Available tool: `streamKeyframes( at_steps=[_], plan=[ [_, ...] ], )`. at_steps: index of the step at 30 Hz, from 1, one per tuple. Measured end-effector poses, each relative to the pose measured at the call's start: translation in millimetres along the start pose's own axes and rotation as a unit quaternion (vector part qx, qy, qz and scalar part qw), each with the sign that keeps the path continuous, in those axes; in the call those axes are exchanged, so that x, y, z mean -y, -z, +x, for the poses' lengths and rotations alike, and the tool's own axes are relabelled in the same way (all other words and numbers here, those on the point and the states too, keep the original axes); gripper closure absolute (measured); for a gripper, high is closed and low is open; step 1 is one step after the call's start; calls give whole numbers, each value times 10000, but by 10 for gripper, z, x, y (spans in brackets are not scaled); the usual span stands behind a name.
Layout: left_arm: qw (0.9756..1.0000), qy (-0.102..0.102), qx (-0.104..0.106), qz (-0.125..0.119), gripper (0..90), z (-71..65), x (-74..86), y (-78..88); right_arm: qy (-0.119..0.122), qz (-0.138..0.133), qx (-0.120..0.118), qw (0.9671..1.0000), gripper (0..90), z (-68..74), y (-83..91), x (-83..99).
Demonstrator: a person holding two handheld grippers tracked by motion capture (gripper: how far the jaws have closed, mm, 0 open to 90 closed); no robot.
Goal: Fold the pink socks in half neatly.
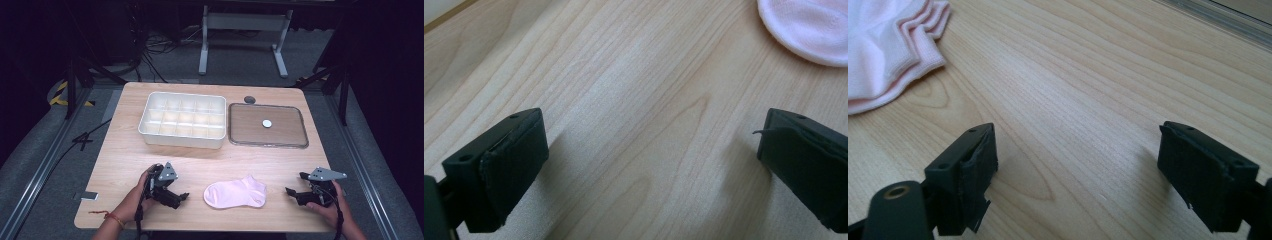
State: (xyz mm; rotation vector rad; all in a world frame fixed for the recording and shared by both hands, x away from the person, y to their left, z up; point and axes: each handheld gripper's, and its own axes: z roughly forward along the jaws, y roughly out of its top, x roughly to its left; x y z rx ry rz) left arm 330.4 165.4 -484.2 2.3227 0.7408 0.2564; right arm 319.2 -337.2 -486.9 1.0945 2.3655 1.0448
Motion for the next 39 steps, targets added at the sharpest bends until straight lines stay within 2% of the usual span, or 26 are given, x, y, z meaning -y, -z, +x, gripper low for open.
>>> streamKeyframes(
  at_steps=[30,32,35,39],
  plan=[
    [10000,-90,21,6,2,20,39,38,-11,12,10,10000,156,-8,3,1],
    [10000,-89,23,9,2,20,39,39,-17,11,-7,10000,171,-14,10,3],
    [10000,-89,20,-1,3,20,40,37,-41,-38,-4,10000,245,-16,25,4],
    [10000,-78,19,-3,2,19,40,37,-25,-273,-135,9995,332,4,78,-33]
  ],
)
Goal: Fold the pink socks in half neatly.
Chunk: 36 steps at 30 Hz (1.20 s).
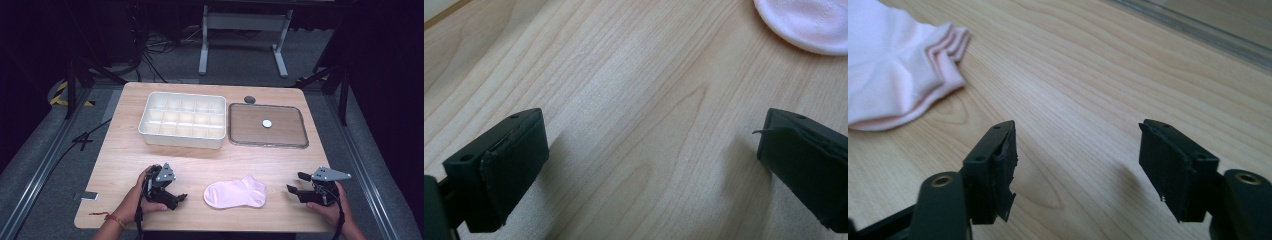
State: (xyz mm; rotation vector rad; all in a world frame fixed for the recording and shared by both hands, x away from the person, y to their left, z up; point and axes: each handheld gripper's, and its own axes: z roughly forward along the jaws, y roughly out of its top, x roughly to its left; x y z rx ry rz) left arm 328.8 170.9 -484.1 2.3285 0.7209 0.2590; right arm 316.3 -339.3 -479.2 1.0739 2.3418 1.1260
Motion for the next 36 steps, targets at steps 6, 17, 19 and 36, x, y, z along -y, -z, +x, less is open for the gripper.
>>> streamKeyframes(
  at_steps=[6,17,19,36],
  plan=[
    [10000,0,-1,0,2,0,0,0,267,-95,-79,9996,412,116,9,-68],
    [10000,-5,7,8,2,2,-1,1,683,-352,-465,9960,578,355,8,-274],
    [10000,-11,12,9,2,3,-1,1,843,-322,-566,9943,616,439,-32,-331],
    [10000,16,34,6,3,4,-19,-19,1806,116,-1494,9721,783,1245,-633,-708]
  ],
)
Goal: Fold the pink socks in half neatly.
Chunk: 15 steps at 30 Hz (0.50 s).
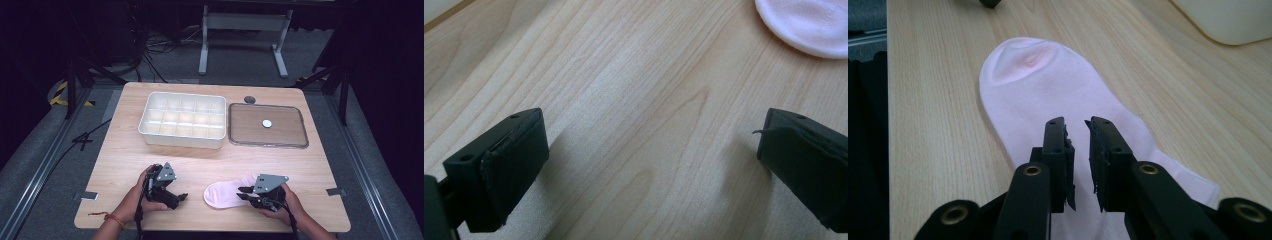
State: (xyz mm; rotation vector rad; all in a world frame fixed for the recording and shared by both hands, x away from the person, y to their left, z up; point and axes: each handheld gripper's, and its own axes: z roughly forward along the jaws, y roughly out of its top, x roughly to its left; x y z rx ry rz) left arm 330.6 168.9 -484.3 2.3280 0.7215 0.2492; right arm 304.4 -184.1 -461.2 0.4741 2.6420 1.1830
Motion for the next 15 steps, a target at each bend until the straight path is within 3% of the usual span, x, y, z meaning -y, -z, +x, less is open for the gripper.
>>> streamKeyframes(
  at_steps=[4,6,8,9,12,15],
  plan=[
    [10000,-64,12,50,3,10,-19,-2,37,108,-99,9999,789,5,-83,-11],
    [10000,3,14,47,9,5,-34,-2,39,169,-117,9998,790,11,-126,-12],
    [9996,206,-165,-105,126,22,-33,29,82,197,-143,9997,791,5,-163,-11],
    [9993,327,-147,-114,200,34,-36,39,109,243,-130,9996,796,7,-193,-10],
    [9988,484,-76,-44,226,64,-65,60,88,210,-185,9996,807,5,-232,-17],
    [9989,456,-65,21,244,52,-96,53,27,175,-160,9997,816,8,-260,-26]
  ],
)
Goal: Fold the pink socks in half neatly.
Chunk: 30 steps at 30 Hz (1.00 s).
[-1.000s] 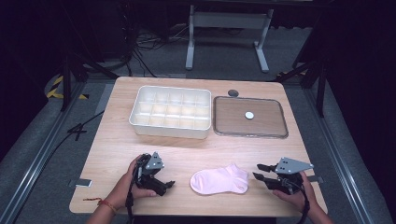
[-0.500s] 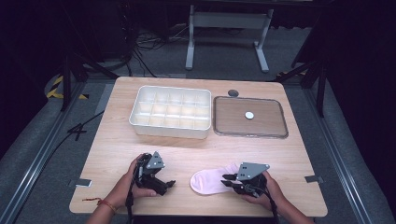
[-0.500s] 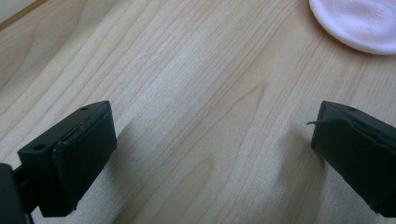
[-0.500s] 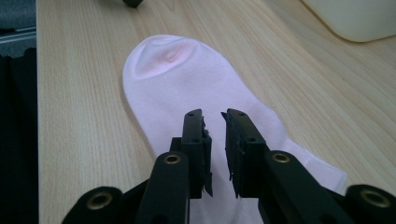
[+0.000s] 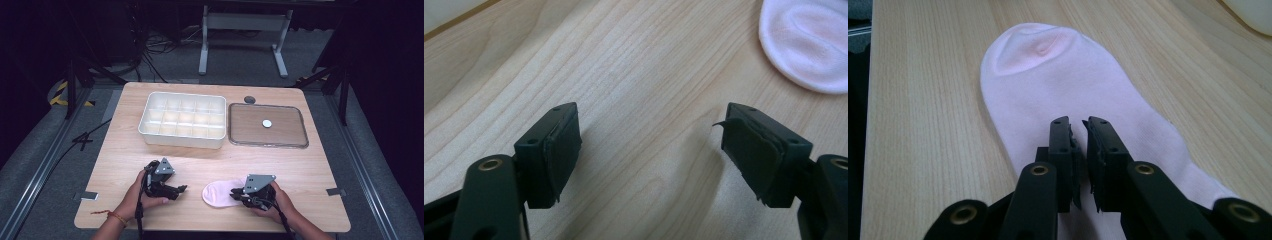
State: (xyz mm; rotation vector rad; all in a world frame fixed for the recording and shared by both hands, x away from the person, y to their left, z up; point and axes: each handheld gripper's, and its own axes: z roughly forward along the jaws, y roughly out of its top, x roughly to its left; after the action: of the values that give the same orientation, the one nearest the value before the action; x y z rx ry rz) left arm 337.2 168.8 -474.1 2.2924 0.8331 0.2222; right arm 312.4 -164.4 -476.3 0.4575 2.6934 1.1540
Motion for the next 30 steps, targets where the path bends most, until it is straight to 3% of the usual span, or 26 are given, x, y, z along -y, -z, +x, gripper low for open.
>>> streamKeyframes(
  at_steps=[8,10,13,19,21,24,30],
  plan=[
    [9992,122,278,-273,304,-185,-217,-73,22,-6,67,10000,821,19,-13,-7],
    [9992,96,308,-224,304,-246,-285,-135,50,-10,69,10000,821,18,-13,-6],
    [9994,-115,311,-86,300,-324,-367,-224,40,-25,50,10000,821,15,-12,-1],
    [9989,-211,415,-23,300,-419,-496,-367,88,-25,68,9999,820,13,-13,0],
    [9986,-412,320,49,305,-483,-544,-415,103,-23,62,9999,821,17,-12,-1],
    [9985,-451,274,131,306,-517,-537,-459,112,-22,57,9999,821,23,-11,-3],
    [9988,-441,233,29,303,-540,-490,-480,104,-41,74,9999,821,21,-12,5]
  ],
)
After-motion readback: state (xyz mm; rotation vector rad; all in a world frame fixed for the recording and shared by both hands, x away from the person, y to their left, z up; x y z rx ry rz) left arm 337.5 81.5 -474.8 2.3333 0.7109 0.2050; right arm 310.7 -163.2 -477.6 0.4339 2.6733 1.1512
